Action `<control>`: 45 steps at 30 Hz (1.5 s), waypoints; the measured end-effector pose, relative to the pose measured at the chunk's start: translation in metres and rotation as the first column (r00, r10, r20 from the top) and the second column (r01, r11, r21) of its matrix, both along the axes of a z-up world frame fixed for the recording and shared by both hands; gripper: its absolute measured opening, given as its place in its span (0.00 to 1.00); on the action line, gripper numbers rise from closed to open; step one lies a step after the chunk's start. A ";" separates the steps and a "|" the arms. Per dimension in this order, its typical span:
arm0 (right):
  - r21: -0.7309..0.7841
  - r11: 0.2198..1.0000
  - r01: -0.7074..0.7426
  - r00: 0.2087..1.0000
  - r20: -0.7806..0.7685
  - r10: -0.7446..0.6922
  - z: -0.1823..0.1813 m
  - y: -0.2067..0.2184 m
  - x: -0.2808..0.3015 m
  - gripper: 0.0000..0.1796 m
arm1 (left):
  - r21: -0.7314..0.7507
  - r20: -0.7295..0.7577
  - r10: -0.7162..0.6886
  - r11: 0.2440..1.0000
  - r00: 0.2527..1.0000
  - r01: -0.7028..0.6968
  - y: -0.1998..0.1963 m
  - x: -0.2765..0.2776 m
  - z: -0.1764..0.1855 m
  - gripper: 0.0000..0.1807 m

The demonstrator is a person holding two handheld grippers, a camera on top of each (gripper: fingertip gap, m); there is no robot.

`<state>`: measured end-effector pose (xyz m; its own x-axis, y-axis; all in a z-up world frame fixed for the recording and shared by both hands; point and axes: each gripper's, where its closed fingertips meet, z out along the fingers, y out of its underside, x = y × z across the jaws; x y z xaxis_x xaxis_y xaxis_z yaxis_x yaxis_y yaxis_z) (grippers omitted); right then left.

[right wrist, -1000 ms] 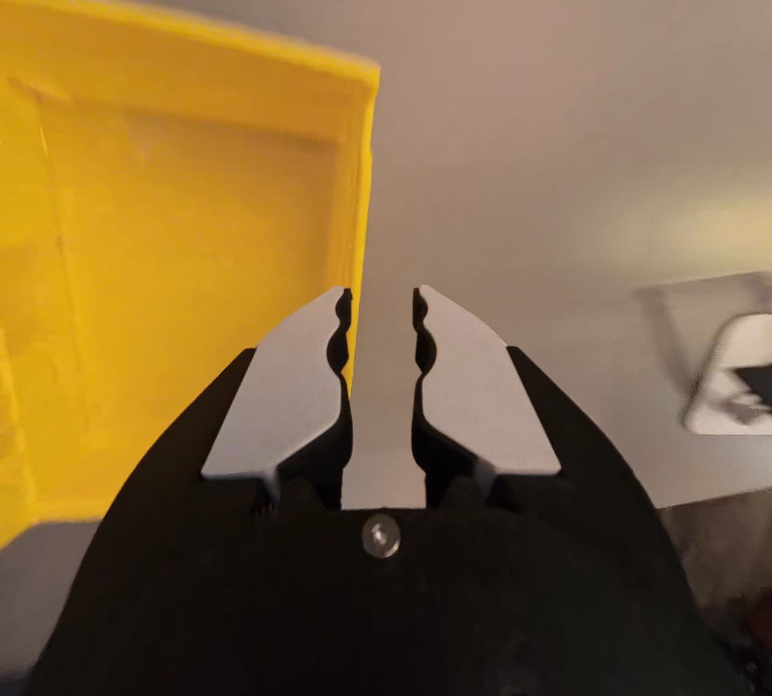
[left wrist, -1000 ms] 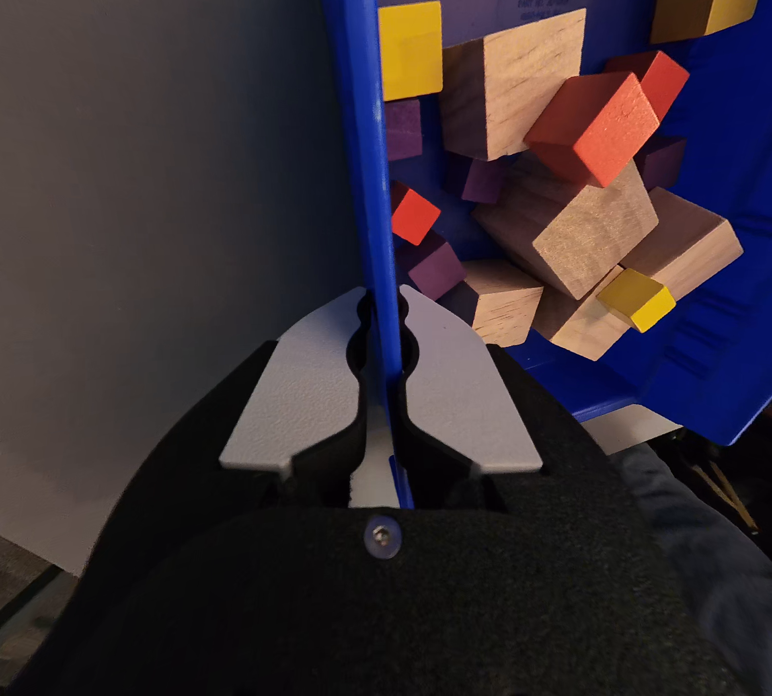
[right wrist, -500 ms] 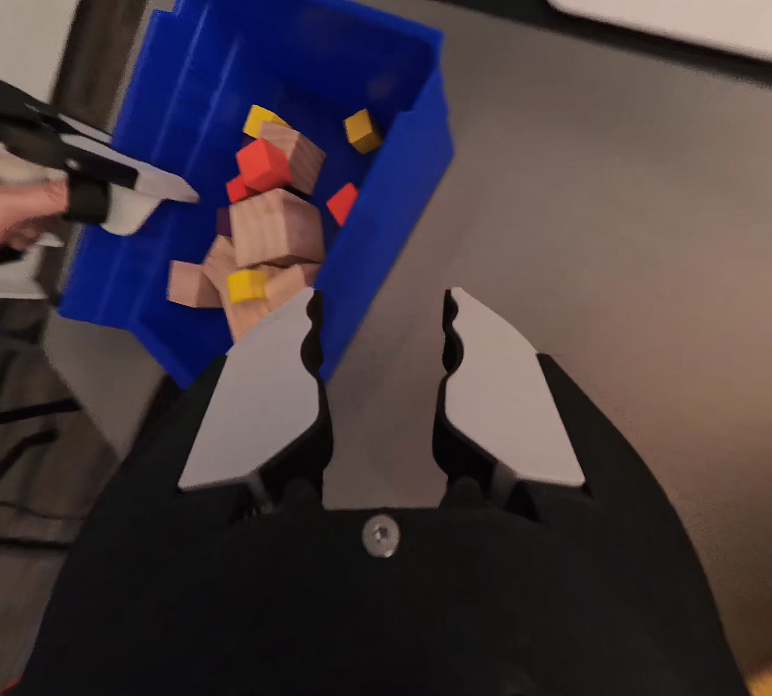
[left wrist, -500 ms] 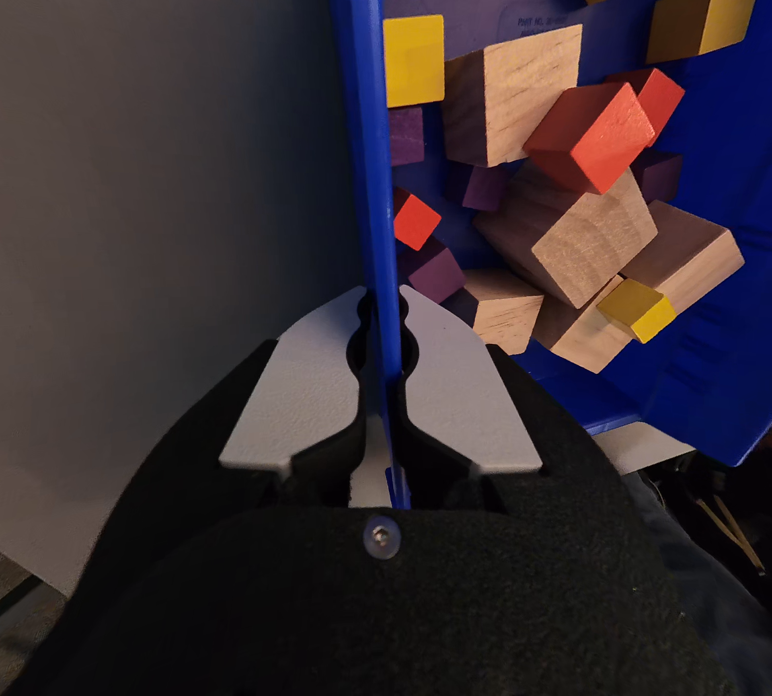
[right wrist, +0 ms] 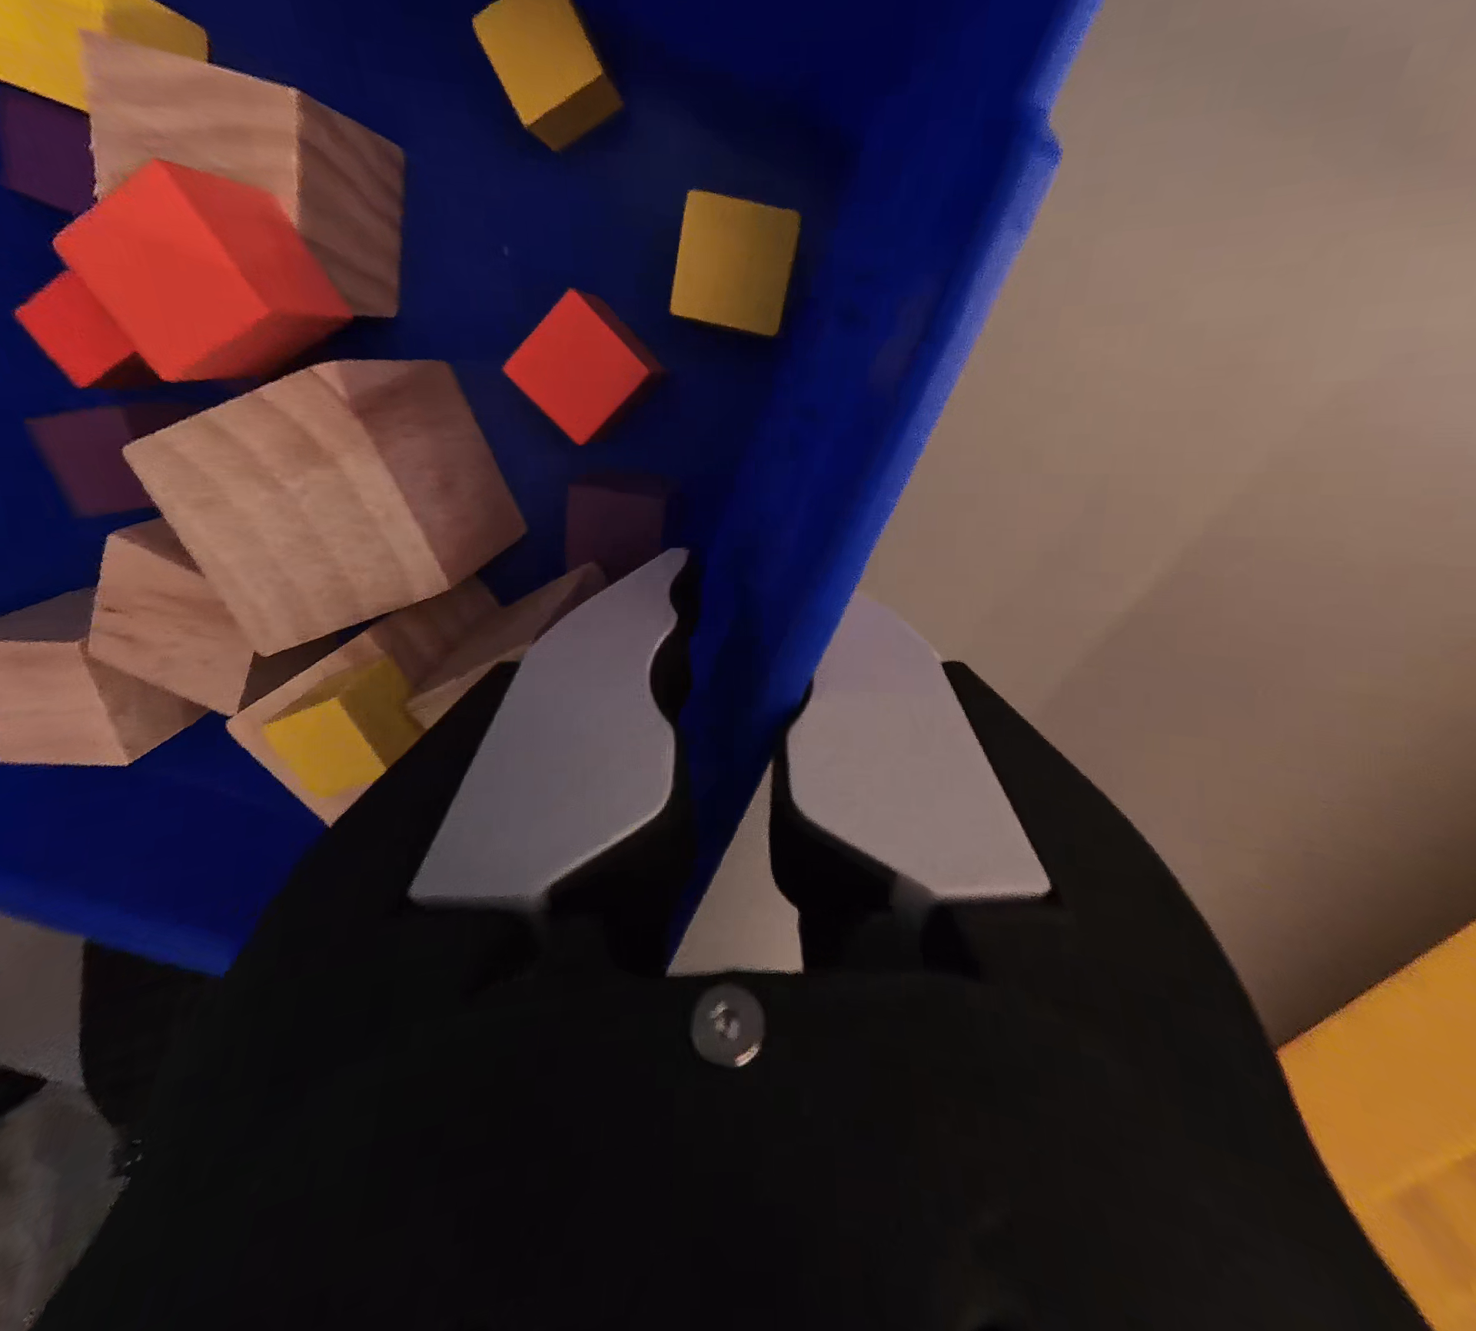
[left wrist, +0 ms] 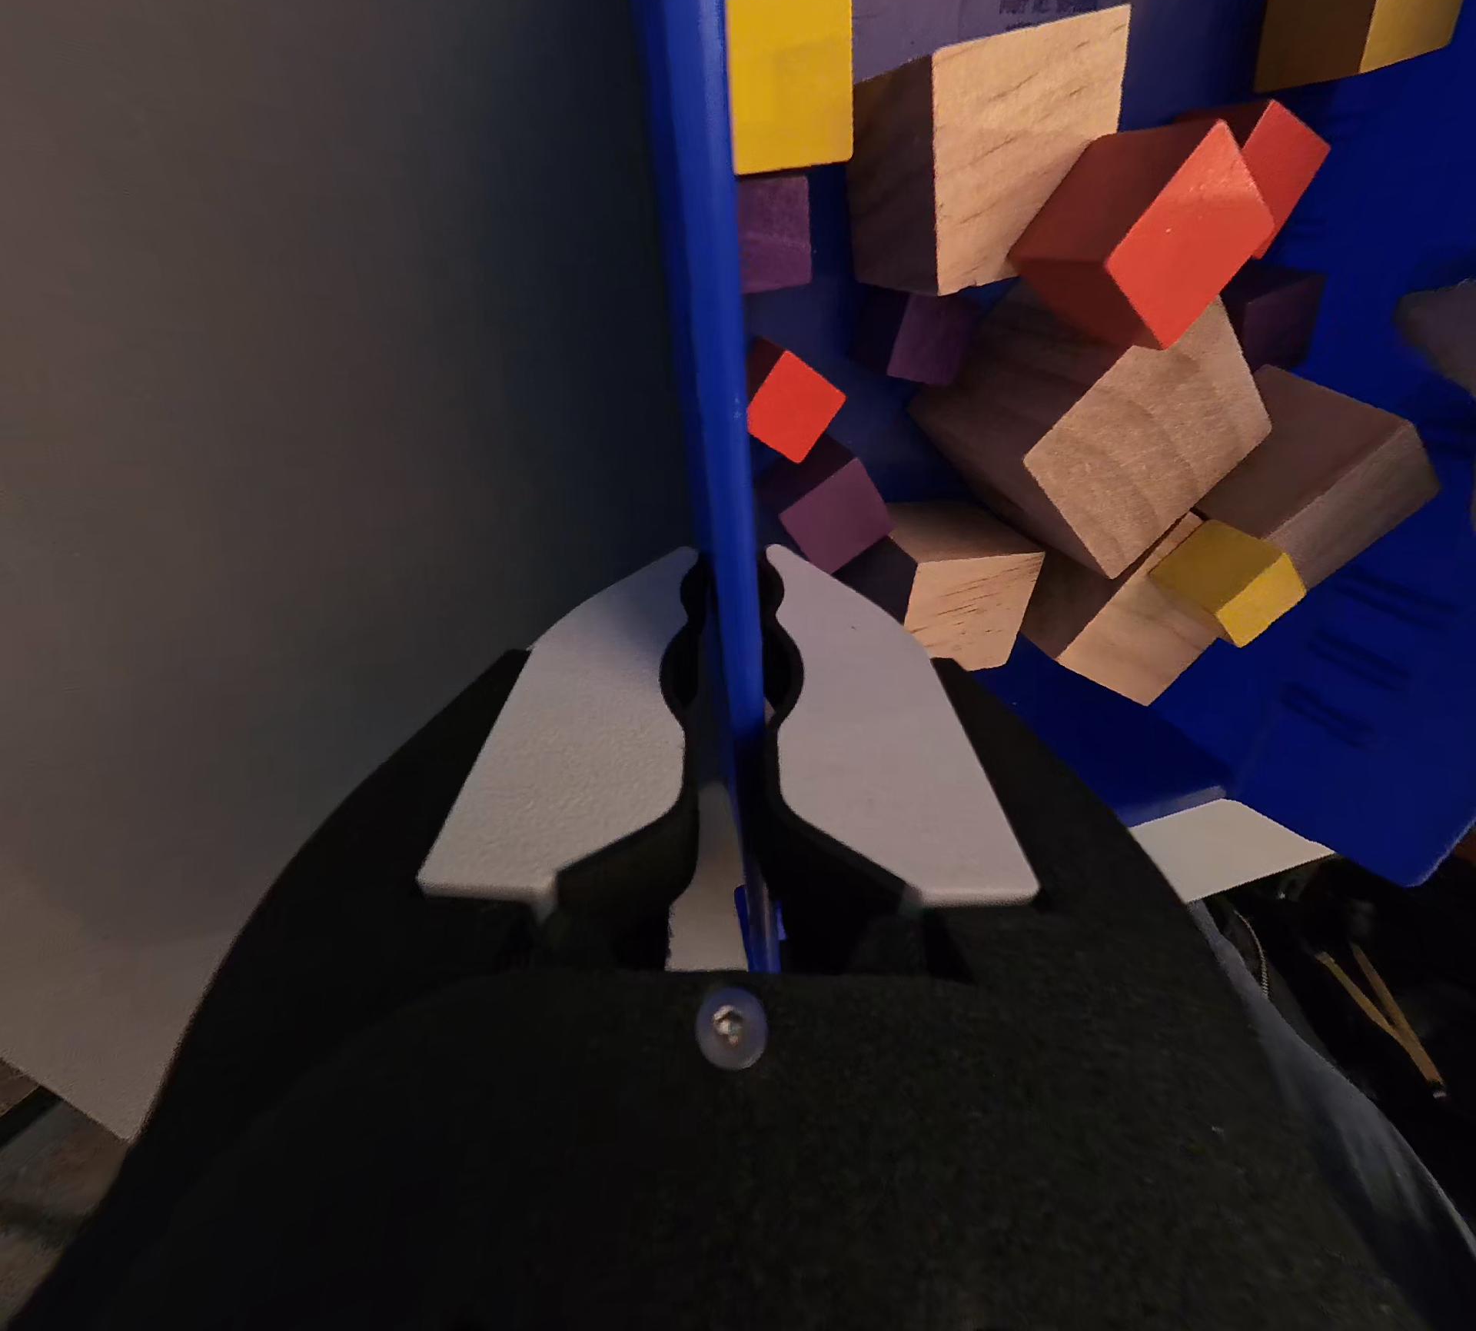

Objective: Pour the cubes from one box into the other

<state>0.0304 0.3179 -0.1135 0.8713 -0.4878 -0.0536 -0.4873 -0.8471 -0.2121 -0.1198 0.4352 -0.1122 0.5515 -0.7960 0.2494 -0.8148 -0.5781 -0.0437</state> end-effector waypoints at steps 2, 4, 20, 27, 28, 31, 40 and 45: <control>-0.004 1.000 0.007 1.000 -0.009 -0.007 0.000 0.001 0.001 0.07 | 0.027 -0.020 -0.017 0.999 1.000 0.018 0.001 -0.002 -0.001 0.04; 0.007 1.000 0.015 0.998 -0.063 -0.014 -0.002 0.000 -0.001 0.07 | 0.056 -0.042 -0.034 0.998 0.999 0.036 0.002 -0.003 -0.001 0.04; -0.029 0.999 0.028 0.982 -0.185 -0.033 0.010 -0.036 0.021 0.03 | 0.074 -0.122 -0.119 0.989 0.985 0.129 -0.038 0.025 0.031 0.04; -0.002 0.997 0.073 0.984 -0.162 -0.072 0.085 -0.102 0.098 0.04 | 0.094 -0.086 -0.227 0.967 0.970 0.235 -0.099 0.109 0.105 0.05; -0.001 0.996 0.087 0.985 -0.147 -0.086 0.098 -0.115 0.112 0.04 | 0.099 -0.074 -0.244 0.963 0.967 0.250 -0.111 0.124 0.116 0.05; 0.005 0.991 0.136 0.986 -0.100 -0.135 0.133 -0.158 0.155 0.04 | 0.124 -0.042 -0.295 0.947 0.955 0.298 -0.146 0.173 0.145 0.05; 0.040 0.948 0.317 0.948 0.021 -0.318 0.182 -0.300 0.269 0.04 | 0.146 0.122 -0.447 0.891 0.886 0.430 -0.266 0.314 0.176 0.04; 0.058 0.921 0.386 0.914 0.112 -0.390 0.185 -0.362 0.315 0.04 | 0.169 0.206 -0.508 0.860 0.836 0.481 -0.319 0.373 0.166 0.04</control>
